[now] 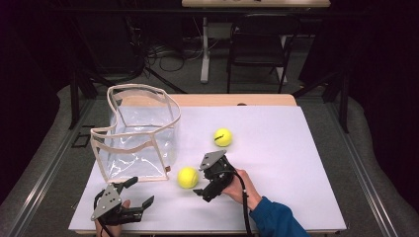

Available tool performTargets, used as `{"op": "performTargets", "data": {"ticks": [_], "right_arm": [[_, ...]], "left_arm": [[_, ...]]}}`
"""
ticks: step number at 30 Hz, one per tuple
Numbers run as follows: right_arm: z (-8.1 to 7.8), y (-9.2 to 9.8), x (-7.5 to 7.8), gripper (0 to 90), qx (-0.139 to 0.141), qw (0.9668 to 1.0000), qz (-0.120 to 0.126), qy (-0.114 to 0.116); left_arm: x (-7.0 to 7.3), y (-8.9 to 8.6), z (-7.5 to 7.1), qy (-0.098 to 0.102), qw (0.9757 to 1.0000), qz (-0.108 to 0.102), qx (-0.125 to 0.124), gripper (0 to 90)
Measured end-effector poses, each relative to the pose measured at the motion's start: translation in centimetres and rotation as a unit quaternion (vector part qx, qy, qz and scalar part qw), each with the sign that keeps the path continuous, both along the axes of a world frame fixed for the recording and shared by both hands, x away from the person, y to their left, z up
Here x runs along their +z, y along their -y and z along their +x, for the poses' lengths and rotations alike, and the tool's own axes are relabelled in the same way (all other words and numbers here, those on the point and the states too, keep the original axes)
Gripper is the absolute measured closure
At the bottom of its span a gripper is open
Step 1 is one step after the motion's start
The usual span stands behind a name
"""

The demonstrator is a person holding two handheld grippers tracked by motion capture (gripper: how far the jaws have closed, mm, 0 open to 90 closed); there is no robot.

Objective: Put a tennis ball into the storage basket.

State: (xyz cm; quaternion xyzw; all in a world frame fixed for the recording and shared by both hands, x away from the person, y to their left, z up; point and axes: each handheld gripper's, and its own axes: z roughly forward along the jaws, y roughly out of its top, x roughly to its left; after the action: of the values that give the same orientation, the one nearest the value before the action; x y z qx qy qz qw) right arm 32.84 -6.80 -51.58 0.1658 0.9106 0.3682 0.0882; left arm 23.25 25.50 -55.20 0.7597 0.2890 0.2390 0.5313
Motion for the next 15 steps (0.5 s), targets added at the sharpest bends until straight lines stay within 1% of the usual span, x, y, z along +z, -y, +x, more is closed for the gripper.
{"op": "performTargets", "data": {"ticks": [3,9,10,11,13,15], "right_arm": [[0.2,-0.3,-0.1,0.0,-0.003,1.0,-0.001,-0.006],[0.4,-1.0,-0.5,0.0,0.002,0.9999,0.003,-0.014],[0.4,-1.2,-0.6,0.0,0.001,0.9999,0.001,-0.016],[0.6,-1.4,-0.7,0.0,0.005,0.9998,-0.002,-0.018],[0.8,-1.7,-0.7,0.0,0.005,0.9999,-0.005,-0.016],[0.9,-1.8,-0.7,0.0,0.004,0.9998,-0.005,-0.019]], "left_arm": [[0.0,0.0,0.0,-0.001,1.0,-0.001,0.001,15.8],[0.1,0.0,-0.1,0.002,1.0,0.001,0.0,15.8],[0.1,-0.1,-0.1,0.003,1.0,0.001,0.0,15.8],[0.1,-0.1,-0.1,0.003,1.0,0.0,0.001,15.8],[0.0,-0.1,0.0,0.0,1.0,-0.003,0.001,15.8],[0.0,-0.1,0.1,-0.002,1.0,-0.003,0.002,15.8]]}}
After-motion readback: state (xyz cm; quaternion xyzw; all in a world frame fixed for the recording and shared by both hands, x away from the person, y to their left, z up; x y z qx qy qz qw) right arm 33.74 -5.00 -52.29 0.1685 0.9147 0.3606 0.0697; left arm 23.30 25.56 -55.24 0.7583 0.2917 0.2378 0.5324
